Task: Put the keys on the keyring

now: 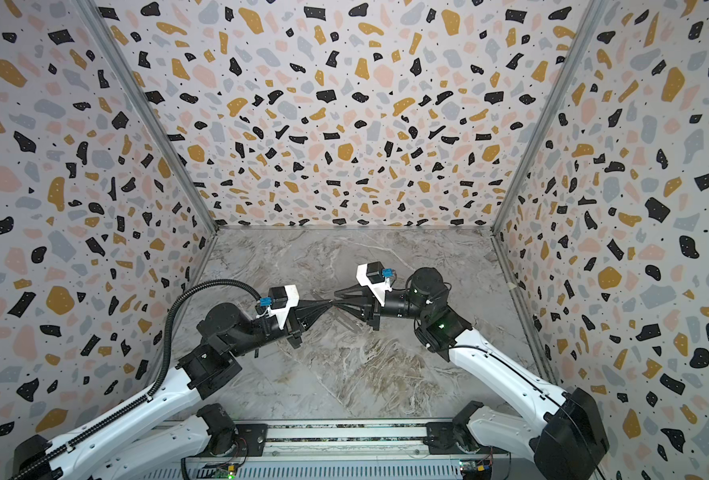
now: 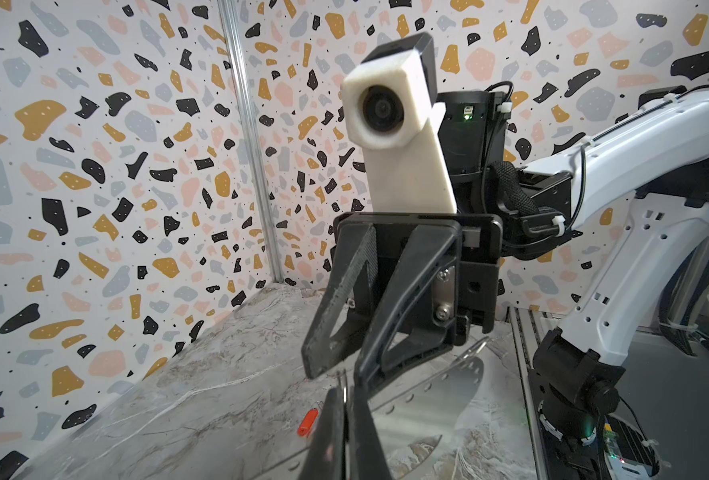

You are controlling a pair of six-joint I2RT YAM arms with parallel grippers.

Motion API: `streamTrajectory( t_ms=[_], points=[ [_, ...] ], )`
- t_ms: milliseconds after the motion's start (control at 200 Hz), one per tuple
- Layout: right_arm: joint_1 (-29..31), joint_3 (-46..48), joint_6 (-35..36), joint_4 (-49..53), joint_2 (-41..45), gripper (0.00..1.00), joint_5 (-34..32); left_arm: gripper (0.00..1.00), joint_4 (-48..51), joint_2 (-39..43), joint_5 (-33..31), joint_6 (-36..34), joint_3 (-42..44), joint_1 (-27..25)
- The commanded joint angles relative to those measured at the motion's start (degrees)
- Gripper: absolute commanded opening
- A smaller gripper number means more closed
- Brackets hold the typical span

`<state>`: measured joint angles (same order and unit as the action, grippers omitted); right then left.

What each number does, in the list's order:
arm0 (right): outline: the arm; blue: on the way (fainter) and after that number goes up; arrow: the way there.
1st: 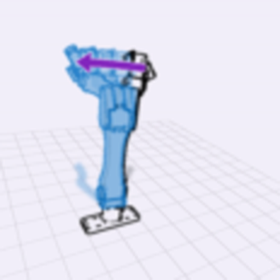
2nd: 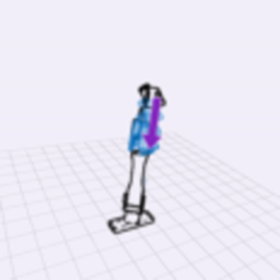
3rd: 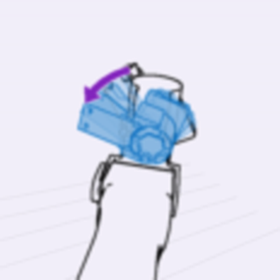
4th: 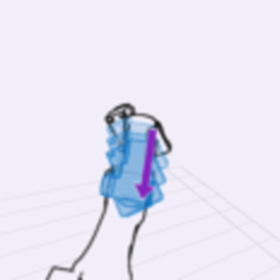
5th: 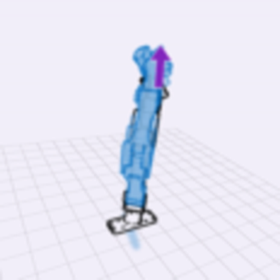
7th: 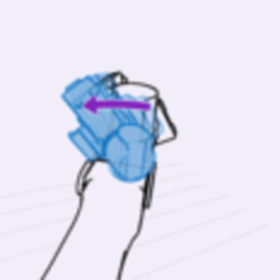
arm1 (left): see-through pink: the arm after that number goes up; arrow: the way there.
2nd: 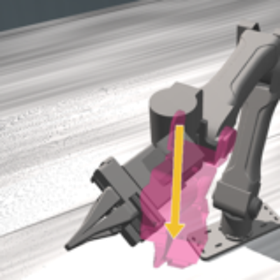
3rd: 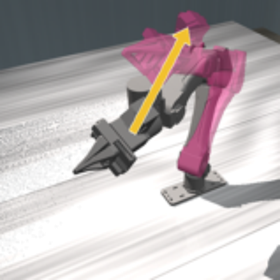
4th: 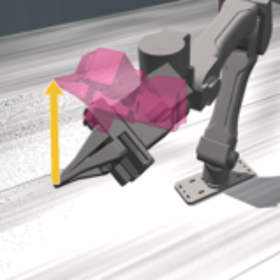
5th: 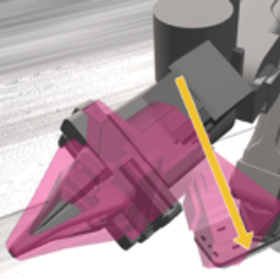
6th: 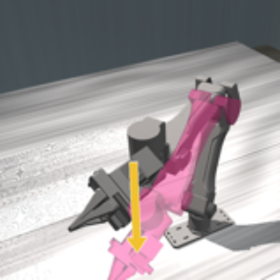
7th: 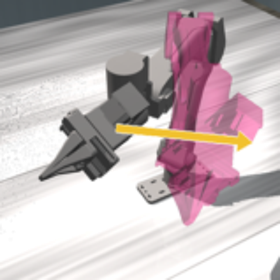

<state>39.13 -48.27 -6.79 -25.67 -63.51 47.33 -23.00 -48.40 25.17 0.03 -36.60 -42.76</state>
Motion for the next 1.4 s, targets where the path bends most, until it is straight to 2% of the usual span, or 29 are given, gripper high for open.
streamTrajectory(
  t_ms=[0, 185, 300, 506, 581, 741, 976, 1221, 1397],
  points=[
    [0.26, 0.25, 0.78, 0.45, 3.33, 0.29, -3.22, 0.00, -1.60, 0.42, 0.13, -0.76, -2.09, 0.15],
    [0.25, 1.08, 1.43, 1.67, 4.49, 0.32, -5.20, 0.00, -2.30, 0.44, 1.18, -0.55, -2.03, 0.25],
    [0.28, 0.99, 2.67, 3.32, 4.26, 0.18, -5.01, 0.00, -2.57, 0.43, 1.72, -0.30, -2.03, 0.32],
    [0.75, 1.60, 5.52, 6.54, 4.00, 0.13, -5.71, 0.00, -3.02, 0.44, 2.56, 0.16, -2.12, 0.47],
    [1.41, 1.60, 6.74, 8.19, 3.75, 0.13, -6.67, 0.00, -2.62, 0.24, 2.61, 0.24, -2.42, 0.49],
    [3.25, 1.76, 8.68, 10.59, 3.08, 0.26, -7.23, 0.00, -2.66, 0.16, 2.46, 0.44, -2.69, 0.49],
    [5.40, 1.42, 9.54, 11.18, 1.81, 0.26, -8.83, 0.00, -2.75, 0.15, 1.92, 0.88, -2.75, 0.49],
    [7.74, 0.64, 10.11, 11.08, 1.43, 0.17, -9.61, 0.00, -4.08, 1.13, -0.11, 1.65, -1.48, 0.53],
    [10.14, -0.54, 11.79, 12.10, 1.31, 0.10, -12.66, 0.00, -4.98, 1.11, -0.95, 2.34, -0.75, 0.49]
  ],
)
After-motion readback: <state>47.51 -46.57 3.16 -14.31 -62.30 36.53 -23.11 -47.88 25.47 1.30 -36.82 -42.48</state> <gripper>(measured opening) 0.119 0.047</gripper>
